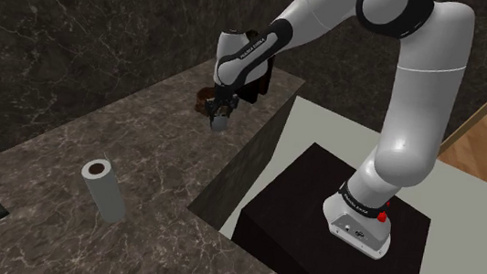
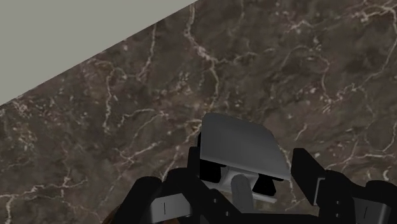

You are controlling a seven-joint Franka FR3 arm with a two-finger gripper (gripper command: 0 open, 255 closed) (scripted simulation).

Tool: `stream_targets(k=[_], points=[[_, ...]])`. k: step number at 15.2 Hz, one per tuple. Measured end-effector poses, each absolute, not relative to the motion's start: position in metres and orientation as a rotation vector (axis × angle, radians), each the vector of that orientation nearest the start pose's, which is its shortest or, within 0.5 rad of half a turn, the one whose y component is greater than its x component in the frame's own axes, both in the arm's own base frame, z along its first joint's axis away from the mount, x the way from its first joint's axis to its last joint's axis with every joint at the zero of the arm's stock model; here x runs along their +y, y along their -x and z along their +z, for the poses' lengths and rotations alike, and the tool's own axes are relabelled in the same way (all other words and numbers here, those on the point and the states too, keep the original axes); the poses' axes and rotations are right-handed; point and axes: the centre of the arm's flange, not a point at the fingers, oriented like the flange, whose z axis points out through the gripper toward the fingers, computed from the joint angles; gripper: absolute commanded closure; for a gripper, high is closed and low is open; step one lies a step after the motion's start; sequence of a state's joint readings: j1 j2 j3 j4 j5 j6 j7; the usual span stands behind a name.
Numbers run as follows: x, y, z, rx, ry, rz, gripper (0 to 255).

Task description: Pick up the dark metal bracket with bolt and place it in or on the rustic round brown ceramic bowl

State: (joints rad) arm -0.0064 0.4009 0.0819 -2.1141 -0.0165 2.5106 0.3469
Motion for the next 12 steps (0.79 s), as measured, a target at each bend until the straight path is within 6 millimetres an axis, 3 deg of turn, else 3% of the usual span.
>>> stream_targets(k=[12], points=[[0.044, -0.577, 0.284, 0.411, 3.093, 0.012, 255]])
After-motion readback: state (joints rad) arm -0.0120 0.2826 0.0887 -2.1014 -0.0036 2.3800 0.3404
